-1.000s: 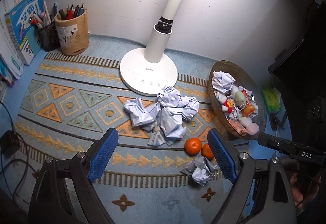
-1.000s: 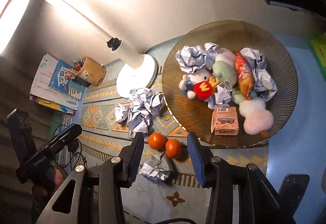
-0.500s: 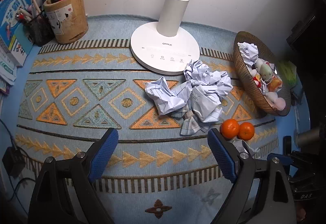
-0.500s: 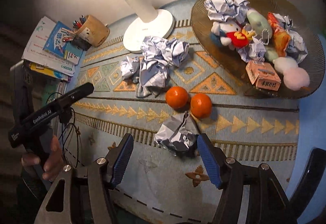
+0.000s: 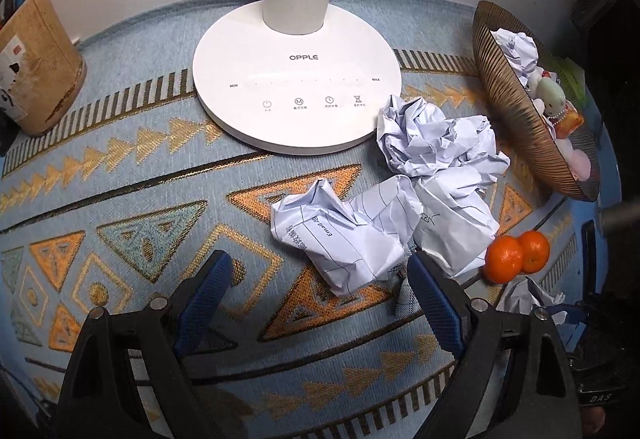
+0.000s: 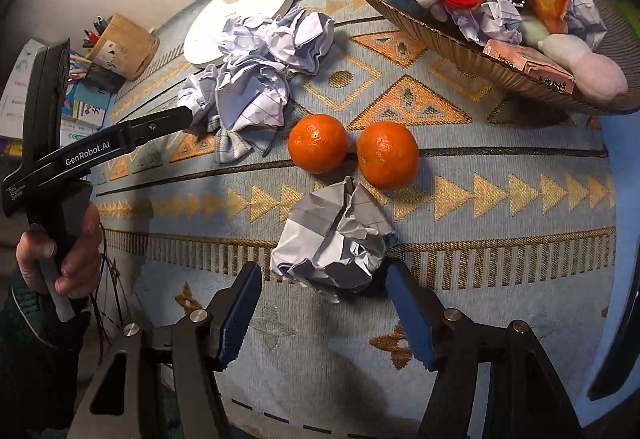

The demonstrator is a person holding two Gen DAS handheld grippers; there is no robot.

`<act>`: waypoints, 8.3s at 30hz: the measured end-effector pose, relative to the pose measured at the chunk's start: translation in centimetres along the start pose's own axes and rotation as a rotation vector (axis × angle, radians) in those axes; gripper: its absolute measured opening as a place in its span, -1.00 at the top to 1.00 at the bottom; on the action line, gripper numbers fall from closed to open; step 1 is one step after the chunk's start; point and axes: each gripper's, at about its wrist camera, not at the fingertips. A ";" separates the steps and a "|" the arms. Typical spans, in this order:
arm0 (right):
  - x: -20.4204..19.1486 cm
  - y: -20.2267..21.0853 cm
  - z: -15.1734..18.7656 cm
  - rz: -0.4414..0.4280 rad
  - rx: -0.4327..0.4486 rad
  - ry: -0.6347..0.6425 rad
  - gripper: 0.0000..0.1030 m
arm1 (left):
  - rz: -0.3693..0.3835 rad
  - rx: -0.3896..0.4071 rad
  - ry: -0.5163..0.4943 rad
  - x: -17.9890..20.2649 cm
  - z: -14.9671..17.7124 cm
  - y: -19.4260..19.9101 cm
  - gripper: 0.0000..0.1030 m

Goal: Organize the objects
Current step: 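Grasp a large crumpled paper sheet with the left tool while the right tool grasps a paper ball, then carry both papers over the bowl and open both tools, then withdraw both tools from the bowl back over the rug, then grasp a crumpled paper sheet with the left tool while the right tool grasps a mandarin, then carry the paper and mandarin over the bowl and open both tools, then move both tools back toward the plaid bow and remaining mandarin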

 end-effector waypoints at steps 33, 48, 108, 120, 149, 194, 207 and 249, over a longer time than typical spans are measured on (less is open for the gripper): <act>-3.0 5.2 1.1 -0.071 0.111 0.124 0.02 | 0.062 0.215 0.034 3.2 1.5 7.8 -0.25; 5.7 14.0 -3.3 -0.142 0.294 -0.019 0.02 | 0.056 0.295 -0.092 12.9 -5.3 9.9 -0.25; 10.7 14.0 -6.1 -0.205 0.270 -0.024 -0.31 | -0.178 0.009 0.103 22.8 -1.9 7.2 -0.59; 8.7 7.7 -1.2 -0.070 0.139 0.121 -0.31 | -0.141 -0.130 0.226 19.9 3.6 2.3 -0.59; 2.9 2.7 -0.3 -0.096 -0.005 0.312 -0.32 | -0.249 -0.108 0.485 13.8 11.1 5.7 -0.59; 3.7 0.4 -3.2 -0.011 0.065 0.048 0.37 | 0.106 0.121 0.106 7.9 0.0 3.3 0.25; 6.1 10.7 -3.2 -0.018 0.266 0.048 0.37 | 0.125 0.257 -0.003 14.3 -2.8 8.7 0.25; 16.1 15.8 -11.4 -0.063 0.343 -0.128 0.13 | 0.084 0.161 0.052 15.2 -6.0 4.9 -0.57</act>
Point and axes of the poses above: each gripper's, at about its wrist camera, not at the fingertips, and y roughly against the way its jaws point, x to its right, z to its underside, and after that the axes turned 9 degrees about -y, right-handed
